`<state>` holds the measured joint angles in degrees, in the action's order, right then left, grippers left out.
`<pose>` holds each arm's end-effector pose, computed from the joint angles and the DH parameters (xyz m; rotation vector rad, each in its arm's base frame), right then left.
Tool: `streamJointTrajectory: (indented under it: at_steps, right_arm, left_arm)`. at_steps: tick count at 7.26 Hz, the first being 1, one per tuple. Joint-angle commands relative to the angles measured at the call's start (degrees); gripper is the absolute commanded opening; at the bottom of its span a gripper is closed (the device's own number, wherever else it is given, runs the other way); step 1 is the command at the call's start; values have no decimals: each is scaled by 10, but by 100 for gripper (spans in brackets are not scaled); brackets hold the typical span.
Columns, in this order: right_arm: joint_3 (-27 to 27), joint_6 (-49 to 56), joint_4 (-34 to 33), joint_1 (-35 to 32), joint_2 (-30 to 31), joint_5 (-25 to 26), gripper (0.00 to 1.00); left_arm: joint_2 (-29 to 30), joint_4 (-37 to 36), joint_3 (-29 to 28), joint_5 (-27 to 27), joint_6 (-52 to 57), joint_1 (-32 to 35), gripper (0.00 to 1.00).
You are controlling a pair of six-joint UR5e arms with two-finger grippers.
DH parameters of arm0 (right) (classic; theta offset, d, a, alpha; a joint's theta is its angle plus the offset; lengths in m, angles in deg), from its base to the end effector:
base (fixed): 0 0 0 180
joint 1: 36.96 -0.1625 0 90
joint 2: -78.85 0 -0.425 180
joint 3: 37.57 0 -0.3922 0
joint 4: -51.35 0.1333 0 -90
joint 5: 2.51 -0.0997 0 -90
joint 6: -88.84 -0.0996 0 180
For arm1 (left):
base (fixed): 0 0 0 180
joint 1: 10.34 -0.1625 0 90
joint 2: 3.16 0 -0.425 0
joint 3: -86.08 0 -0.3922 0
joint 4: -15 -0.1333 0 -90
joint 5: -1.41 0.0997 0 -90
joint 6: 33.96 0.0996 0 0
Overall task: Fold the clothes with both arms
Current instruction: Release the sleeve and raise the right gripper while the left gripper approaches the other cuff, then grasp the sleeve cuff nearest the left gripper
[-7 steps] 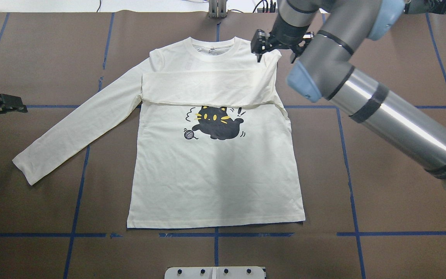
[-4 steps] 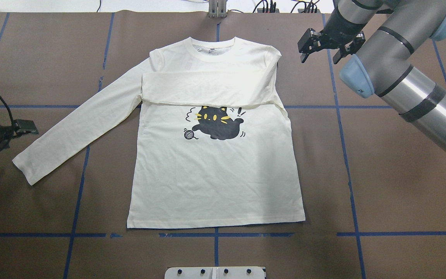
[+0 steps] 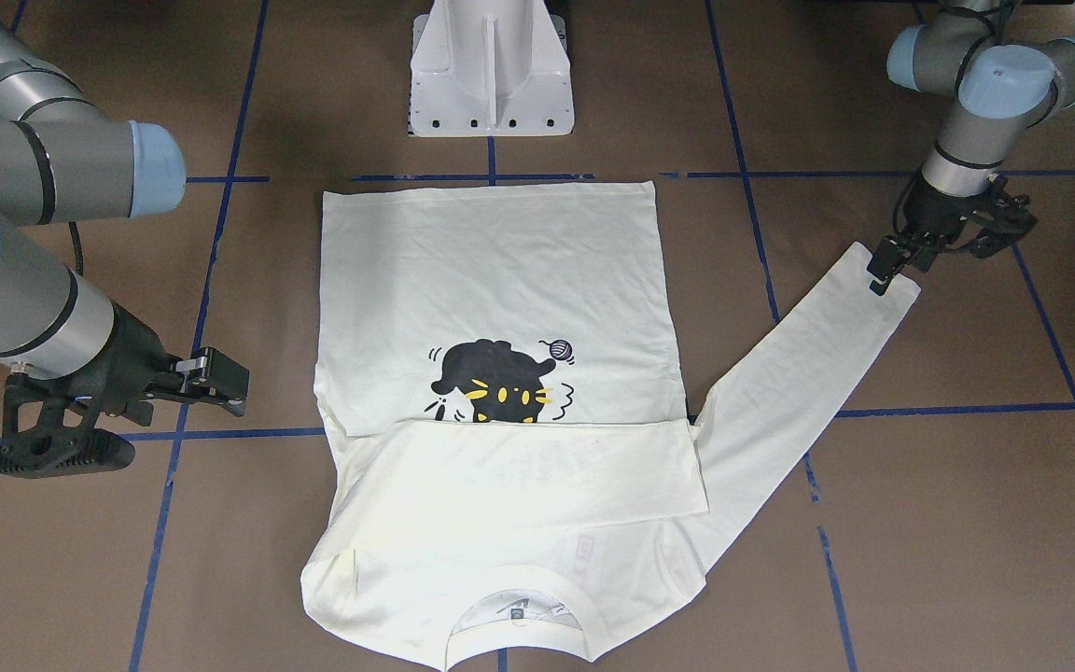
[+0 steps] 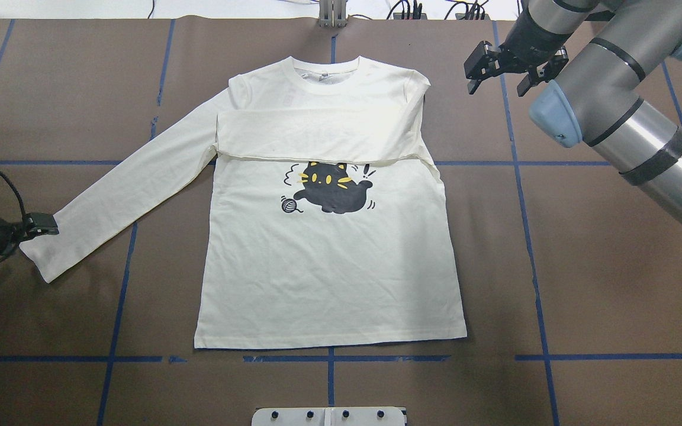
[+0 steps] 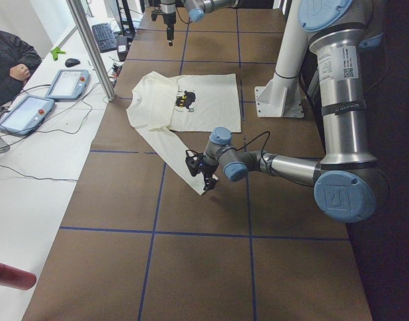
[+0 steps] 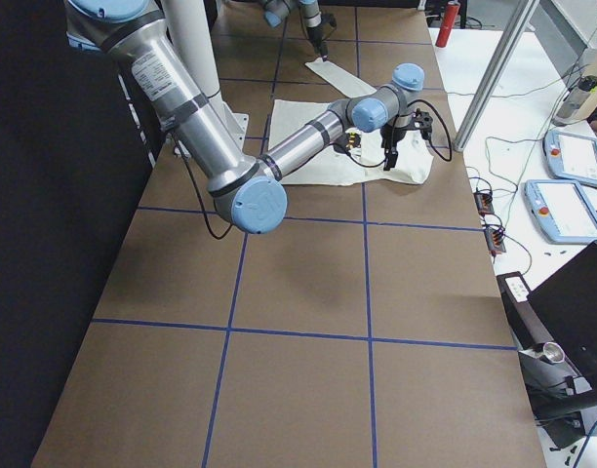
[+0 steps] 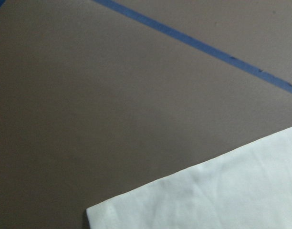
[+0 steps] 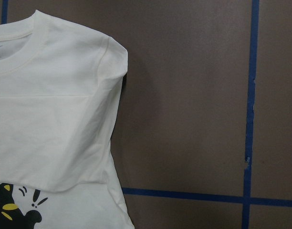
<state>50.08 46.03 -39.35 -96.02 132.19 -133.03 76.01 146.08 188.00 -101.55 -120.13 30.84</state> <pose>-0.3024 -0.6379 0.2902 0.0373 -0.8845 -0.0139 0.2666 -0.3807 0.5775 0.0821 0.7692 -0.5364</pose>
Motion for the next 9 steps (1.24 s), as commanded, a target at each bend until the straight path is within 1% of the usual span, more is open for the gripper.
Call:
streamJointTrajectory:
  at_steps: [1, 3, 4, 5, 7, 8, 9]
  right_arm:
    - [2, 0, 0, -1, 1, 0, 100]
    - [3, -1, 0, -1, 1, 0, 100]
    - [5, -2, 0, -1, 2, 1, 100]
    - [7, -3, 0, -1, 2, 0, 100]
    - [8, -3, 0, -1, 2, 0, 100]
    - [9, -3, 0, -1, 2, 0, 100]
    - [9, -3, 0, -1, 3, 0, 100]
  left_arm:
    - [-7, -2, -1, 0, 0, -18, 94]
    - [-8, -2, -3, 0, 0, -24, 89]
    - [-9, -2, -4, 0, 0, -24, 85]
    - [-9, -2, -4, 0, -2, -24, 78]
    - [-13, -2, -3, -1, -4, -24, 54]
    - [-13, -2, -3, -1, -5, -24, 44]
    - [-13, -2, -3, -2, -10, -24, 39]
